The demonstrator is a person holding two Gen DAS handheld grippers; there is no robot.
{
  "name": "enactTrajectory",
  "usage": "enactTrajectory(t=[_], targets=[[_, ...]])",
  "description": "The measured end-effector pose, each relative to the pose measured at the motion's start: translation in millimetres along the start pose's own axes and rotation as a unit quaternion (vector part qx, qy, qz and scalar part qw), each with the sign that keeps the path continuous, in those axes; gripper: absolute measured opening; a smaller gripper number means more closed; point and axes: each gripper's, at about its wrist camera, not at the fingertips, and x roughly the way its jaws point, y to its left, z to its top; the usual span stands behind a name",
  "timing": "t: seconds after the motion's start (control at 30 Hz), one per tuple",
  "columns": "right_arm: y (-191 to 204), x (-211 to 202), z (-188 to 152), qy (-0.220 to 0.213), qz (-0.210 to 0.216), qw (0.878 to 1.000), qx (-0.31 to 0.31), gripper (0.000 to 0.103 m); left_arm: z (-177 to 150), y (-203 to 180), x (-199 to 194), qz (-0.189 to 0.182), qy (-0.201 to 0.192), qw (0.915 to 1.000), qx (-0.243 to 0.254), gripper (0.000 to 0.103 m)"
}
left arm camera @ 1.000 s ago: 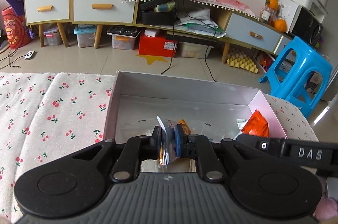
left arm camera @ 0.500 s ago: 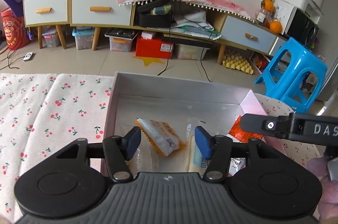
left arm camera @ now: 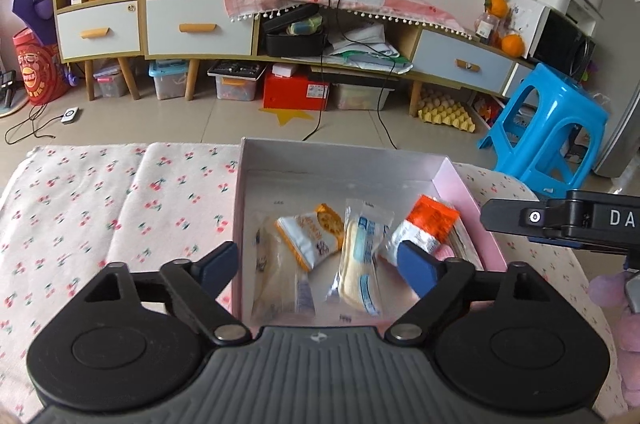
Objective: Organize snacks
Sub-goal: 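Move both tools back over the snacks on the cloth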
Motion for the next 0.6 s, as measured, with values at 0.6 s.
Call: enactTrajectory(t=[0.6], targets=[[2, -54, -62, 0.035, -0.019, 0.998, -0.043, 0.088, -53, 6, -50, 0.026, 0.055, 0.9981, 0.002, 0.103]])
